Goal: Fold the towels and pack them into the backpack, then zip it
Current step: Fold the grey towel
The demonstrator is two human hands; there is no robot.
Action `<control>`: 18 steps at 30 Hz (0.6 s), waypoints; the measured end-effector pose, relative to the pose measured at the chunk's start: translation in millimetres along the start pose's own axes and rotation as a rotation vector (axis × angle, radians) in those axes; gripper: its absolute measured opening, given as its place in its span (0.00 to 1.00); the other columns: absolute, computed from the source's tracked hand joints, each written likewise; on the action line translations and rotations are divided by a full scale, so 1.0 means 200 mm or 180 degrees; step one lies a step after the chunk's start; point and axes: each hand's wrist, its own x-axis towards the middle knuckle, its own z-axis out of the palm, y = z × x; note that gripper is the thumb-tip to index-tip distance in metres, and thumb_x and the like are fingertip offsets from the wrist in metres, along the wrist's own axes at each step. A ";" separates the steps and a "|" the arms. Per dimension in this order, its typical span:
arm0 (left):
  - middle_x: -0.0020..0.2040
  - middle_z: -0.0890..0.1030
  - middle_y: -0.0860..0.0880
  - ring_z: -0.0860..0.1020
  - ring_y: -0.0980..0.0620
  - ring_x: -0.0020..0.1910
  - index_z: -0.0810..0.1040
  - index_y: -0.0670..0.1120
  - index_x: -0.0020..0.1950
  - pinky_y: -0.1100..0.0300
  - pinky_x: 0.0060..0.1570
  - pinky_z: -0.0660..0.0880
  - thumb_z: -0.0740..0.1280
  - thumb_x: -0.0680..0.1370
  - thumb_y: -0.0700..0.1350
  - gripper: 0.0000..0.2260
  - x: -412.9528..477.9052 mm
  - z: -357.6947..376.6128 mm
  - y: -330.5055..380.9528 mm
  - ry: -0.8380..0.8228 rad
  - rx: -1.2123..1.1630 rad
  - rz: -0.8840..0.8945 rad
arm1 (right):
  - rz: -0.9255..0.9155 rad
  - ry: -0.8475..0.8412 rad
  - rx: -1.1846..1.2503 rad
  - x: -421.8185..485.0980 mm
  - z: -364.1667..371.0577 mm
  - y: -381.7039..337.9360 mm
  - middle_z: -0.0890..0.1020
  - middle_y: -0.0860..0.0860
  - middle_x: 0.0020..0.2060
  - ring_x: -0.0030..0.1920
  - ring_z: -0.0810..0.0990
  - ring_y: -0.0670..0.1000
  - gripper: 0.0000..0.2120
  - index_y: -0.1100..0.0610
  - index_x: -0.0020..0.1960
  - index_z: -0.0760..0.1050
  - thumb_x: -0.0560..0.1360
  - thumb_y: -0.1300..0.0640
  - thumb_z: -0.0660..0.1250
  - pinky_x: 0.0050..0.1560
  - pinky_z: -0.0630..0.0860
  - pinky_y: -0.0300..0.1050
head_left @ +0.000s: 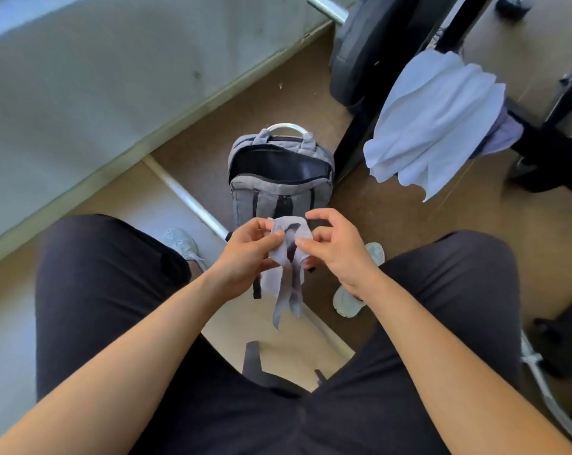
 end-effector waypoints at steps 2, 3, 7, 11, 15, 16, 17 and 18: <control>0.36 0.81 0.53 0.82 0.56 0.37 0.74 0.47 0.48 0.57 0.43 0.79 0.66 0.83 0.40 0.05 0.00 0.00 -0.01 0.0036 -0.0021 0.0054 | -0.0184 -0.0117 -0.0122 -0.01 0.01 0.00 0.82 0.56 0.35 0.38 0.85 0.52 0.20 0.54 0.67 0.72 0.77 0.64 0.71 0.40 0.84 0.44; 0.37 0.81 0.53 0.82 0.55 0.38 0.74 0.47 0.48 0.56 0.44 0.80 0.66 0.83 0.41 0.05 -0.01 0.00 -0.01 0.0040 -0.0024 0.0076 | -0.0266 -0.0225 -0.0204 -0.02 0.02 0.00 0.82 0.57 0.35 0.38 0.84 0.52 0.18 0.53 0.65 0.74 0.78 0.64 0.70 0.41 0.84 0.46; 0.39 0.82 0.50 0.83 0.53 0.39 0.76 0.45 0.50 0.57 0.44 0.81 0.66 0.84 0.42 0.04 -0.02 0.00 -0.02 -0.0006 -0.0075 0.0012 | -0.0401 -0.0515 -0.0381 -0.03 0.05 0.00 0.84 0.58 0.41 0.47 0.85 0.55 0.14 0.48 0.63 0.78 0.81 0.62 0.66 0.56 0.82 0.50; 0.44 0.82 0.46 0.81 0.50 0.42 0.80 0.45 0.51 0.54 0.48 0.78 0.65 0.84 0.42 0.05 0.00 -0.03 -0.01 -0.0049 -0.0371 -0.0209 | -0.0263 -0.0646 0.0025 -0.04 0.04 -0.01 0.85 0.51 0.50 0.55 0.84 0.51 0.18 0.53 0.65 0.79 0.82 0.67 0.60 0.61 0.80 0.48; 0.43 0.80 0.43 0.79 0.49 0.39 0.80 0.43 0.50 0.59 0.42 0.79 0.65 0.81 0.34 0.06 -0.01 -0.04 0.00 -0.0159 -0.0505 -0.0225 | -0.0393 -0.0655 -0.0031 -0.06 0.02 -0.01 0.86 0.54 0.50 0.54 0.85 0.51 0.24 0.55 0.67 0.78 0.77 0.74 0.63 0.59 0.80 0.44; 0.43 0.80 0.42 0.79 0.50 0.39 0.80 0.43 0.49 0.61 0.41 0.79 0.66 0.80 0.32 0.07 -0.01 -0.05 0.00 -0.0188 -0.0484 -0.0194 | -0.0387 -0.0681 0.0009 -0.07 0.02 -0.01 0.85 0.54 0.52 0.56 0.85 0.50 0.25 0.55 0.67 0.77 0.76 0.75 0.64 0.60 0.80 0.43; 0.42 0.79 0.42 0.79 0.50 0.38 0.80 0.44 0.48 0.61 0.41 0.79 0.67 0.78 0.31 0.08 -0.02 -0.05 0.00 -0.0228 -0.0478 -0.0151 | -0.0381 -0.0694 0.0035 -0.07 0.02 0.00 0.85 0.53 0.55 0.57 0.84 0.50 0.25 0.56 0.67 0.78 0.76 0.75 0.65 0.61 0.79 0.43; 0.42 0.78 0.42 0.78 0.49 0.39 0.80 0.45 0.46 0.61 0.42 0.78 0.69 0.76 0.31 0.09 -0.02 -0.06 0.00 -0.0277 -0.0468 -0.0101 | -0.0394 -0.0683 0.0025 -0.07 0.01 0.00 0.85 0.52 0.56 0.58 0.84 0.49 0.24 0.56 0.67 0.78 0.76 0.74 0.66 0.62 0.79 0.44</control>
